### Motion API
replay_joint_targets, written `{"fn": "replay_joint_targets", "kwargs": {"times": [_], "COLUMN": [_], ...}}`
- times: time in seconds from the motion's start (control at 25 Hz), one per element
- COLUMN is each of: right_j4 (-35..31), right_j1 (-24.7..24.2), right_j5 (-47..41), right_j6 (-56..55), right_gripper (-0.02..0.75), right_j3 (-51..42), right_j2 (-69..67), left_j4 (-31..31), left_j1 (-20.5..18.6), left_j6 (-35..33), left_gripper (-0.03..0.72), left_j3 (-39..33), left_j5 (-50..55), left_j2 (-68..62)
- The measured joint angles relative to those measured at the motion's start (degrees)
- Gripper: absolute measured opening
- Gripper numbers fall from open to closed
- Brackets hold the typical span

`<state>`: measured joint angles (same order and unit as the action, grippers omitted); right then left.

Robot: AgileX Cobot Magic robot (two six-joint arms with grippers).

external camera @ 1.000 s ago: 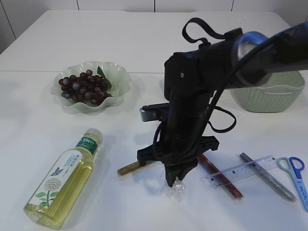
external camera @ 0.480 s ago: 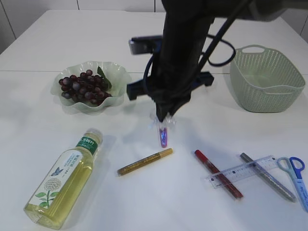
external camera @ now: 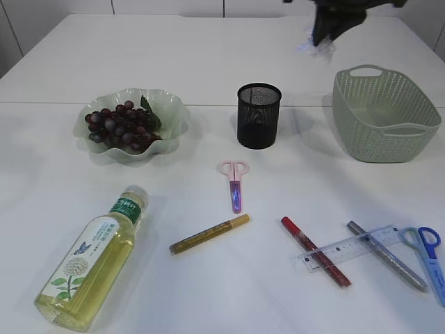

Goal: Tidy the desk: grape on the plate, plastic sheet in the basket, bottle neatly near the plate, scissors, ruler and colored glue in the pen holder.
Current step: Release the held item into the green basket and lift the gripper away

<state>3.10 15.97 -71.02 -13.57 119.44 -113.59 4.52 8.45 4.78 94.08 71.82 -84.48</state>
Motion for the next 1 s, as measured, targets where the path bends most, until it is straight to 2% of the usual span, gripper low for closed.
{"fn": "replay_joint_targets", "kwargs": {"times": [0.28,0.4,1.0], "right_j4": [1.7,2.1,5.5], "right_j1": [-11.4,-14.2,-15.8], "right_j5": [-0.5,-0.5,3.2], "right_j6": [0.0,0.0,-0.3], "right_gripper": [0.069,0.068,0.071], "right_j3": [1.0,1.1,1.5], "right_j2": [-0.1,-1.5,-11.1], "left_j4": [0.0,0.0,1.2], "left_j1": [0.0,0.0,0.0], "left_j6": [0.0,0.0,0.0], "left_gripper": [0.433,0.433,0.433], "left_j3": [0.0,0.0,0.0], "left_j5": [0.0,0.0,0.0], "left_j2": [0.0,0.0,0.0]}}
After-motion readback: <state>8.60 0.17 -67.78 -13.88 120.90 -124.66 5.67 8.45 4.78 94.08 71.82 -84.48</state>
